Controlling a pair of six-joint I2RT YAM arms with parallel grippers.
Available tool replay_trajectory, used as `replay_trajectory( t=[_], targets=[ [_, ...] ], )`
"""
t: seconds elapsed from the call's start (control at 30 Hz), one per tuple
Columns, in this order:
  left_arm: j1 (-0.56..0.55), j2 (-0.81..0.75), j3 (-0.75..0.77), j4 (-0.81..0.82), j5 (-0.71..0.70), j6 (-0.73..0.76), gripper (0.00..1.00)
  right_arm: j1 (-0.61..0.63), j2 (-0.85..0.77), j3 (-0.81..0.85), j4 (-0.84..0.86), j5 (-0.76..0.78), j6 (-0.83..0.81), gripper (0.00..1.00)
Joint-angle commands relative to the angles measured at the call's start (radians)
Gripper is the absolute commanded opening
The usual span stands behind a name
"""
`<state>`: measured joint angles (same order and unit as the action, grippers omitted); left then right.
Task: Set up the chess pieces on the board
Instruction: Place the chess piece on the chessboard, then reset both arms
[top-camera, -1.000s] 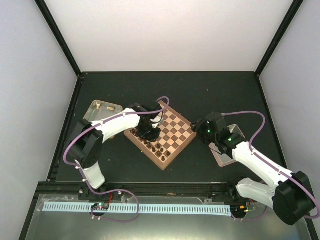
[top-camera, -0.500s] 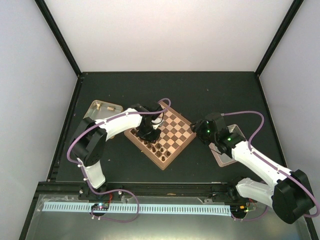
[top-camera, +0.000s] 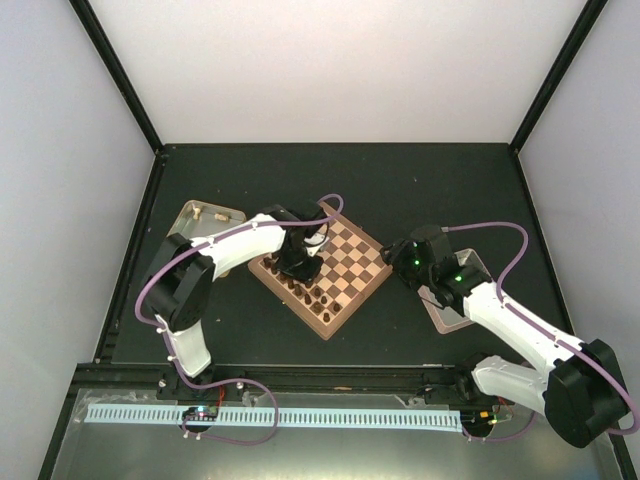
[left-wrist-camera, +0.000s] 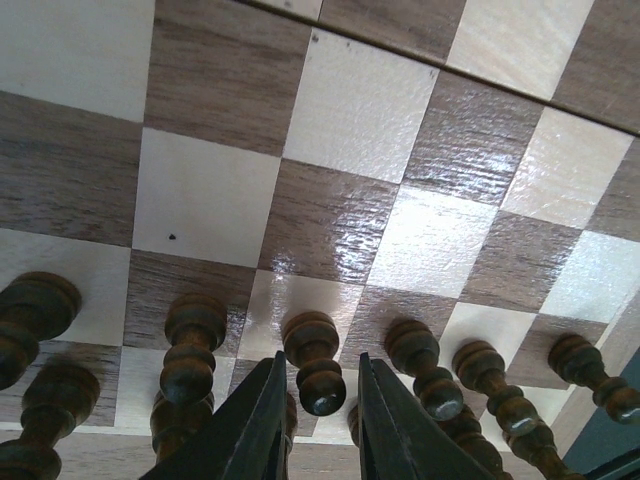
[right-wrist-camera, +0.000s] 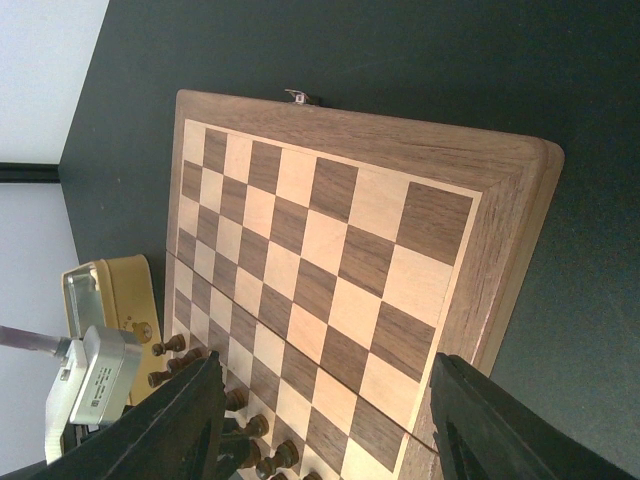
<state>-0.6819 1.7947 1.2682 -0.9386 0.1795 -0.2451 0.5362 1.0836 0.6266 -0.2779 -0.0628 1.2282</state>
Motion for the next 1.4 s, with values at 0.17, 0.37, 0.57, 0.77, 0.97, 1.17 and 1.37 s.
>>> replay_trajectory(
  t=[0.17,0.37,0.57,0.77,0.97,1.17,1.37],
  targets=[
    [0.004,-0.079,0.074,-0.017,-0.050,-0.013,0.24,-0.009,-0.037,0.030,-0.038,0.055,-0.031,0.58],
    [0.006,-0.227,0.060,0.046,-0.170,-0.052,0.27,-0.058,-0.085,0.006,-0.117,0.113,-0.110,0.58],
    [0.008,-0.463,-0.043,0.178,-0.254,-0.068,0.30,-0.102,-0.143,0.025,-0.224,0.184,-0.242,0.59],
    [0.008,-0.772,-0.205,0.325,-0.284,-0.062,0.45,-0.103,-0.218,0.048,-0.295,0.219,-0.402,0.64],
    [0.008,-1.079,-0.364,0.415,-0.368,-0.074,0.77,-0.103,-0.359,0.095,-0.394,0.235,-0.491,0.71],
    [0.008,-1.277,-0.348,0.271,-0.491,-0.098,0.99,-0.104,-0.500,0.184,-0.536,0.299,-0.521,0.82],
    [0.008,-1.412,-0.322,0.148,-0.542,-0.084,0.99,-0.103,-0.633,0.275,-0.674,0.332,-0.562,0.99]
  ],
)
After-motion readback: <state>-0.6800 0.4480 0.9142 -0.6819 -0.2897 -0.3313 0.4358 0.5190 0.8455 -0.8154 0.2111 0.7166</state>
